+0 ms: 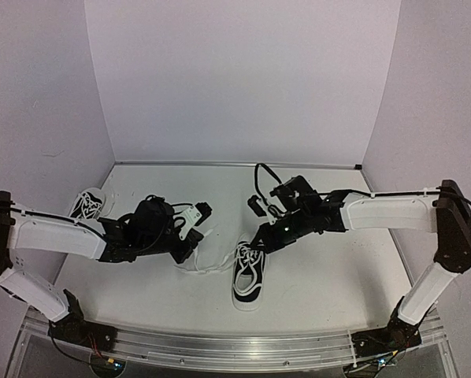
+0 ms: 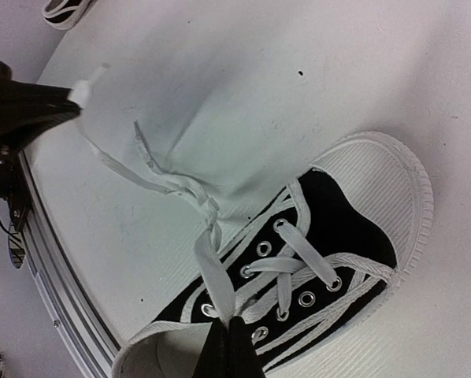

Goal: Tie the shoes

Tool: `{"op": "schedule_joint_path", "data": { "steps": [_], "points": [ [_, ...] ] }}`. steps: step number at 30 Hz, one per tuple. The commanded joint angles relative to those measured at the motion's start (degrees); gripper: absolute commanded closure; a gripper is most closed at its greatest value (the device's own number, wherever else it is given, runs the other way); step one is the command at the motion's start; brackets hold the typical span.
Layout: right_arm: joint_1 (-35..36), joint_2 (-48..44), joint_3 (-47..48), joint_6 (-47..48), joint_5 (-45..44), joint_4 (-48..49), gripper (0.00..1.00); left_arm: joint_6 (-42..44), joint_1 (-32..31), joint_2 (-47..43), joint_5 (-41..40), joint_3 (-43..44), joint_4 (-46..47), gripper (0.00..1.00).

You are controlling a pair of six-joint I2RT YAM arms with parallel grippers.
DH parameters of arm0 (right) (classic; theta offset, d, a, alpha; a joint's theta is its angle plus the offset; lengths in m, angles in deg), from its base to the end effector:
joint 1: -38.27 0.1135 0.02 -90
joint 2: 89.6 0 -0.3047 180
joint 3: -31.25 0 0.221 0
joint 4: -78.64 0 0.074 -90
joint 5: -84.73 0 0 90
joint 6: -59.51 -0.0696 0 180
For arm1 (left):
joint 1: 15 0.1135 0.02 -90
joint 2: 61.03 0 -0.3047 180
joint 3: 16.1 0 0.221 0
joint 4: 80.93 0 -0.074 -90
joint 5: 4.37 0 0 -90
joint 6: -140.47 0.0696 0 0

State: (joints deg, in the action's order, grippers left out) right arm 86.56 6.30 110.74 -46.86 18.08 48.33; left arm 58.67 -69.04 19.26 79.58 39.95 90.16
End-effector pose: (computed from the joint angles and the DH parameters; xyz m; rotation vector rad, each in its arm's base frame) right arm 0.2175 0.2855 0.2538 -0.8980 2.3833 0.9818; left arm 0.1762 -0.2304 0.2448 1.0663 1.8860 -0.3511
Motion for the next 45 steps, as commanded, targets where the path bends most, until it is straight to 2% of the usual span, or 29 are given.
{"op": "schedule_joint_path", "data": {
  "steps": [1,9,18,23,30,34,45],
  "points": [
    [0.31,-2.99,-1.35,-0.14,1.69,3.91,1.00,2.65,0.25,4.21,4.78,5.09,9.21,1.00],
    [0.27,-3.64,-3.10,-0.68,2.46,5.80,1.00,8.64,0.24,16.40,15.11,13.04,9.62,1.00],
    [0.28,-4.56,-3.93,-0.71,1.52,6.28,1.00,12.00,0.14,23.10,19.04,15.13,9.71,1.00],
    [0.29,-4.33,-3.88,-0.86,0.84,6.30,0.99,13.10,-0.19,22.82,24.88,12.66,11.45,1.00],
    [0.27,-4.16,-4.05,-1.03,0.41,6.30,0.97,13.72,-0.79,16.54,30.02,7.73,11.98,1.00],
    [0.25,-4.33,-3.98,-1.28,1.11,6.47,0.96,15.18,-1.94,16.40,31.52,9.85,6.86,1.00],
    [0.21,-5.01,-5.07,-1.68,0.74,6.55,0.95,16.52,-4.10,18.47,32.40,12.93,6.69,1.00]
  ]
}}
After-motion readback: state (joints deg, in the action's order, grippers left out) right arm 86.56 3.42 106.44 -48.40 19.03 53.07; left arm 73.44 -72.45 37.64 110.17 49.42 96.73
